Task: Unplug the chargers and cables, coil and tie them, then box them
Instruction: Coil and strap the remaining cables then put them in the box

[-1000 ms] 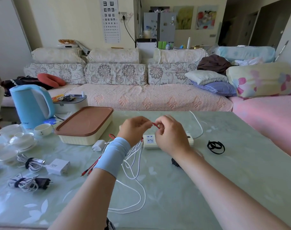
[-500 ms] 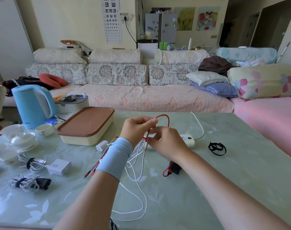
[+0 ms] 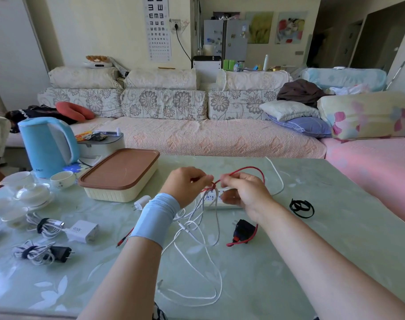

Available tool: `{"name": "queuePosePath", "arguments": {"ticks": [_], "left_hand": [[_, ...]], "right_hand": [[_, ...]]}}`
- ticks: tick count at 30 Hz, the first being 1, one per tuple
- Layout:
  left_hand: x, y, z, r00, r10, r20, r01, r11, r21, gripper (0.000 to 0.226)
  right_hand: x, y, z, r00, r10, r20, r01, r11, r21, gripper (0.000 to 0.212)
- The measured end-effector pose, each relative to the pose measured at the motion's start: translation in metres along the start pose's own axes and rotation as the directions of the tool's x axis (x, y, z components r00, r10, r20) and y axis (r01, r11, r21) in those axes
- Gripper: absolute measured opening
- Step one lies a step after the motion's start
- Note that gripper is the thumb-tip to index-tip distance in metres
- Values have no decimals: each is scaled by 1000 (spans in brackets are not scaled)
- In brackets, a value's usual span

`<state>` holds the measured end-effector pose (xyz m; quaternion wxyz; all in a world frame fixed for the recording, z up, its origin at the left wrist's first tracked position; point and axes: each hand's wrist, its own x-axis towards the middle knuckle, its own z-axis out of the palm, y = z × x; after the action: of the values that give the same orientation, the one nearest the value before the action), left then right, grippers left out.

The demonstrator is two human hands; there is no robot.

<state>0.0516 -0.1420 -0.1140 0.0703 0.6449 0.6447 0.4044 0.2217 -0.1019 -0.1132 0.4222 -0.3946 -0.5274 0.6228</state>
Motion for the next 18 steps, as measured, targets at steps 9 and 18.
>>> {"name": "queuePosePath", "arguments": {"ticks": [9,18], "left_hand": [[0,-9,-4,995,-93,-36,100,905,414,29],[-7,14,13,859,-337,385,96,846,525,27]], "right_hand": [[14,0,-5,963,15,-268,105,899,426,21],[6,-5,6,981,-104,-164,149,945,291,24]]}}
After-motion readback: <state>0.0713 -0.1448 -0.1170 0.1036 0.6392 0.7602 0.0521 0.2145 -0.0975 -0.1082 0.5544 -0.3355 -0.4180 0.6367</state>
